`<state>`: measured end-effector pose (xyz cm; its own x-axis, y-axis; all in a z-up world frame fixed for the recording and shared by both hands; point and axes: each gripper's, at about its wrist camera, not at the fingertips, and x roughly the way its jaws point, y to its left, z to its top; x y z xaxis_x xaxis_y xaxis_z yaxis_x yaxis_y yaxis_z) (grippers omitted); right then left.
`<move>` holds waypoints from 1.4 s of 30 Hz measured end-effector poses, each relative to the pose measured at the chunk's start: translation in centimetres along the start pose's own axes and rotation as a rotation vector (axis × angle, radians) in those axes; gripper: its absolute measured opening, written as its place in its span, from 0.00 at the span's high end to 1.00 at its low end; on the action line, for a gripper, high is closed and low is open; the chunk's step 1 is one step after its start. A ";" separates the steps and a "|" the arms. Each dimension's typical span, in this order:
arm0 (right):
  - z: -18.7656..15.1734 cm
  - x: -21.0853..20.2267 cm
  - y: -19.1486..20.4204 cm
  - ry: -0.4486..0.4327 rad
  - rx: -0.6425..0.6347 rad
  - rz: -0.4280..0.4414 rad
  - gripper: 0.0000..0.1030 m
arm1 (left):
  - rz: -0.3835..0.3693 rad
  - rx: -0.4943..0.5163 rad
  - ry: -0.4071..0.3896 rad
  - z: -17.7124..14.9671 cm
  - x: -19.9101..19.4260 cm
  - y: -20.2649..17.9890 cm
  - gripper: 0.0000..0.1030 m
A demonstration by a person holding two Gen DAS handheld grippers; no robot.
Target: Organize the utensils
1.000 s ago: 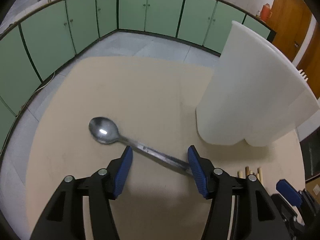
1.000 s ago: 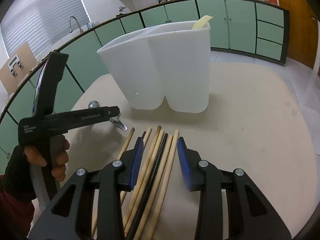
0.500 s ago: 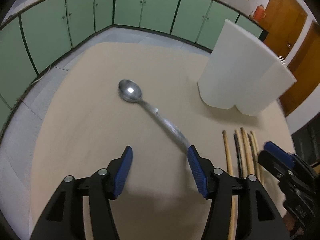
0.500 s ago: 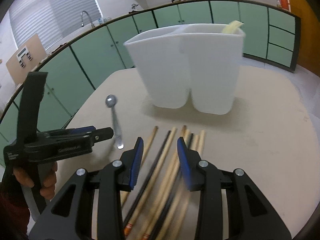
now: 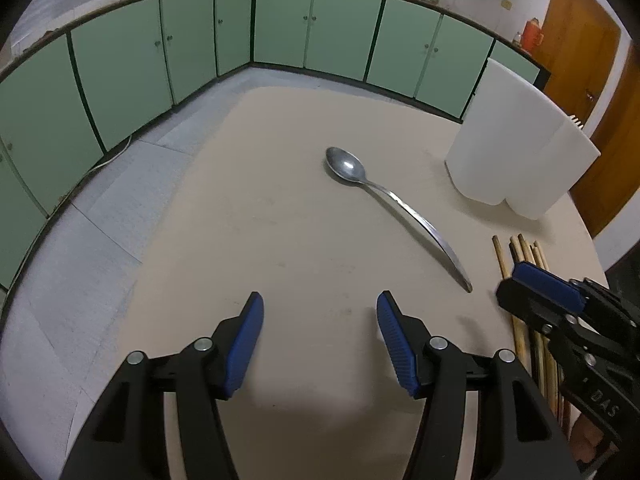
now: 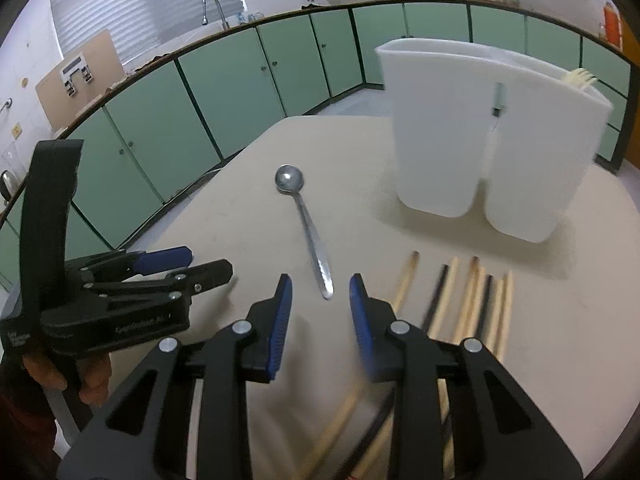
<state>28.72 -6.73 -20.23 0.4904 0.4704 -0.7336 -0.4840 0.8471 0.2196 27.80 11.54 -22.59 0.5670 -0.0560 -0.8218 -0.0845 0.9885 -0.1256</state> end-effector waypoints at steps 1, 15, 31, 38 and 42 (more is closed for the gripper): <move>0.1 0.2 0.0 0.003 0.002 0.002 0.74 | 0.002 -0.006 -0.001 0.0 -0.2 -0.1 0.44; 1.7 4.4 0.8 0.123 -0.065 -0.046 0.81 | 0.012 -0.034 -0.020 0.3 -0.1 1.1 0.44; 1.4 -1.5 0.3 0.065 -0.042 -0.033 0.98 | 0.014 -0.022 -0.075 1.4 -2.5 0.2 0.44; 2.8 -6.7 -1.0 -0.012 0.001 -0.012 0.98 | -0.002 0.004 -0.120 3.3 -4.5 -1.9 0.44; 2.9 -8.3 -1.5 -0.038 0.013 -0.018 0.98 | -0.012 0.032 -0.120 3.9 -5.1 -3.6 0.44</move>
<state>27.48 -11.23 -12.67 0.5265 0.4639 -0.7125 -0.4651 0.8586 0.2153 28.44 8.80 -15.77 0.6617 -0.0522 -0.7479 -0.0521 0.9920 -0.1153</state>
